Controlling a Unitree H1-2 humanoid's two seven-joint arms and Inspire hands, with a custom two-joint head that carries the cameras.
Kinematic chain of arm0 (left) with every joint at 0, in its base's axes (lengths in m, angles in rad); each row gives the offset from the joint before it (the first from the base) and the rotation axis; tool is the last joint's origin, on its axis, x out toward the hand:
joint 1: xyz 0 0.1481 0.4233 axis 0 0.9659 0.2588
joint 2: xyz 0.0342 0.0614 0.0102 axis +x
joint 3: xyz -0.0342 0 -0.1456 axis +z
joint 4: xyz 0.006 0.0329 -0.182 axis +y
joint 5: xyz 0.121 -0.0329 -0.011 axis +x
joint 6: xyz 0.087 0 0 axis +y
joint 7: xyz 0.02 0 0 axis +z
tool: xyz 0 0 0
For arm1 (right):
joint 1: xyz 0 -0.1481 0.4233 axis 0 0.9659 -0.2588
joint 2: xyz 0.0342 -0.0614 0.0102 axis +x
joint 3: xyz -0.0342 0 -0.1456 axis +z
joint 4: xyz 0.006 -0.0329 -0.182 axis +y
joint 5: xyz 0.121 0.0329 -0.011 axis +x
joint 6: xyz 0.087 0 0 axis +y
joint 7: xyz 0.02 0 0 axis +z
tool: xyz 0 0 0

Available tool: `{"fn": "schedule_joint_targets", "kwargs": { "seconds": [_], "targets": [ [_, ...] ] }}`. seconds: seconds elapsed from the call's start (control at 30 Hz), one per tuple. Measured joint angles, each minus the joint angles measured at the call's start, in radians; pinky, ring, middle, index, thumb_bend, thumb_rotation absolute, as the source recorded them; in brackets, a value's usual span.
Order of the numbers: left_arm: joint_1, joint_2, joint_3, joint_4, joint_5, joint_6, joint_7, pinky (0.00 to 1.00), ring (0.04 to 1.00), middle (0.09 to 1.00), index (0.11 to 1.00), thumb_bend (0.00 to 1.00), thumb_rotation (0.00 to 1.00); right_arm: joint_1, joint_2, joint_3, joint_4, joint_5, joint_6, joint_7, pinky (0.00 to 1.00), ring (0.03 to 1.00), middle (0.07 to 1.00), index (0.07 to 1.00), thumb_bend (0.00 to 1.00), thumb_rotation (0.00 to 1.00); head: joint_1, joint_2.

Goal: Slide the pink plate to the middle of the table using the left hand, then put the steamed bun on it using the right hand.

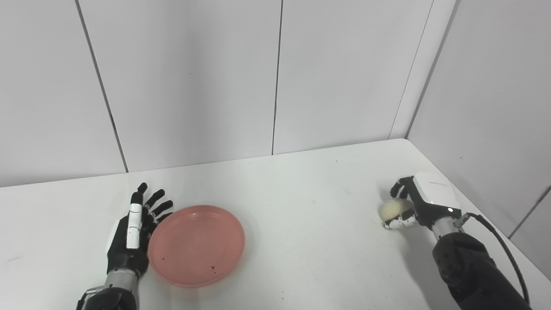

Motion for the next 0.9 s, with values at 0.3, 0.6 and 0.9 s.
{"fn": "schedule_joint_targets", "kwargs": {
  "seconds": [0.3, 0.6, 0.9],
  "targets": [
    [0.000, -0.008, -0.009, 0.000, 0.011, 0.000, 0.017, 0.71, 0.795, 0.876, 0.974, 0.85, 0.94, -0.058, 0.040, 0.030, -0.165, -0.021, 0.007, 0.064, 1.00, 0.726, 0.497, 0.479, 0.53, 0.00, 0.037, -0.009],
    [-0.002, -0.026, -0.024, 0.006, 0.027, -0.007, 0.022, 0.74, 0.821, 0.890, 0.982, 0.85, 0.95, -0.137, 0.127, 0.098, -0.190, -0.069, -0.007, 0.068, 0.93, 0.703, 0.486, 0.491, 0.53, 0.00, 0.084, -0.034],
    [-0.012, -0.061, -0.037, 0.040, 0.036, -0.046, 0.034, 0.73, 0.818, 0.887, 0.998, 0.85, 0.96, -0.193, 0.229, 0.174, -0.240, -0.110, -0.007, 0.136, 0.98, 0.694, 0.464, 0.511, 0.53, 0.00, 0.227, -0.032]
  ]
}}
